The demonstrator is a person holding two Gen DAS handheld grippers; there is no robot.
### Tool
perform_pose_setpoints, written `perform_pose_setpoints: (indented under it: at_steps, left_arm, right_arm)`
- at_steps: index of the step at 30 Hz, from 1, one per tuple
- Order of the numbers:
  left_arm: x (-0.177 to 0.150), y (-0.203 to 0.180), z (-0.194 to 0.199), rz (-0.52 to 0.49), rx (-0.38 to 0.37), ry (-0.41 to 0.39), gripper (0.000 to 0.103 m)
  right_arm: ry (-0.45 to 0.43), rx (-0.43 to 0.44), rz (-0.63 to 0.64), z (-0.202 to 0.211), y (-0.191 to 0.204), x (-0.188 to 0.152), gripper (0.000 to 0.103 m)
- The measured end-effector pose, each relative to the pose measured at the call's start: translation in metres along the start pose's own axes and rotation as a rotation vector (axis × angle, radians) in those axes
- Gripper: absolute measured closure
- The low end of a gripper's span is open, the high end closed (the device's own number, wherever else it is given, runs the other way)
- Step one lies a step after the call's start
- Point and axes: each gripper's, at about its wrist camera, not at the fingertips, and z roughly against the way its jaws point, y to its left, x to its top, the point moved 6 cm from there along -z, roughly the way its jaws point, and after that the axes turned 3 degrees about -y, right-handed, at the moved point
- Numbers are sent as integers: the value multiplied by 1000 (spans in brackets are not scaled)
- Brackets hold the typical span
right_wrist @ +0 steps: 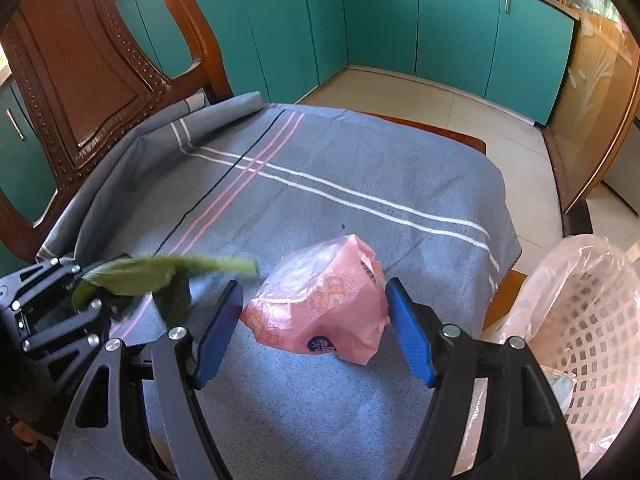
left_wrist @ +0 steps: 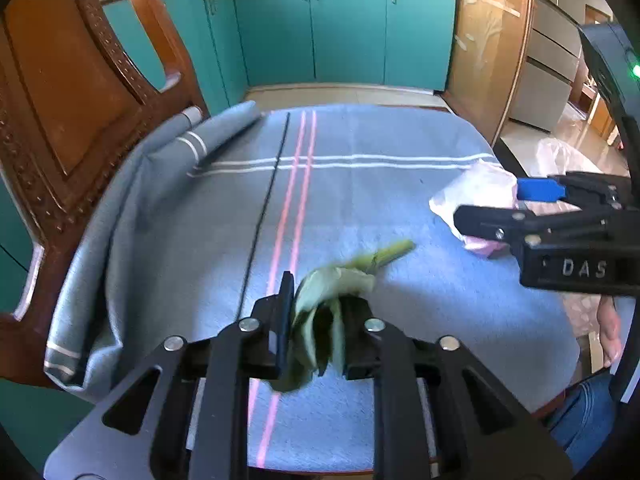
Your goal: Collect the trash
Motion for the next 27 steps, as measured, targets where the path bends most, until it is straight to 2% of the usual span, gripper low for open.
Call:
perform_pose_setpoints:
  at_steps: [1, 2, 3, 8, 12, 19, 21, 25, 27]
  left_arm:
    - [-1, -1, -1, -5, 0, 3, 72]
    - [-2, -1, 0, -12, 5, 0, 56]
    - [-3, -3, 1, -14, 10, -5, 44]
    - [-2, 1, 4, -11, 11, -13, 31]
    - [-6, -5, 1, -12, -49, 15, 23]
    - [-15, -9, -23, -22, -37, 77, 23]
    - [-16, -7, -29, -19, -41, 90, 39]
    - [-23, -8, -34, -9, -70, 107, 54]
    - [-24, -7, -33, -9, -81, 108, 68]
  right_arm:
    - [4, -1, 0, -1, 0, 0, 32]
    - [7, -5, -1, -2, -1, -1, 32]
    - [9, -8, -3, -2, -2, -1, 32]
    - [10, -15, -15, -3, -4, 0, 32]
    - [10, -17, -24, -4, -4, -1, 31]
    - [4, -33, -23, -7, -4, 0, 27]
    - [-32, -45, -16, -7, -3, 3, 26]
    - [-29, -86, 0, -13, -4, 2, 24]
    - [-23, -112, 9, -18, -5, 2, 24]
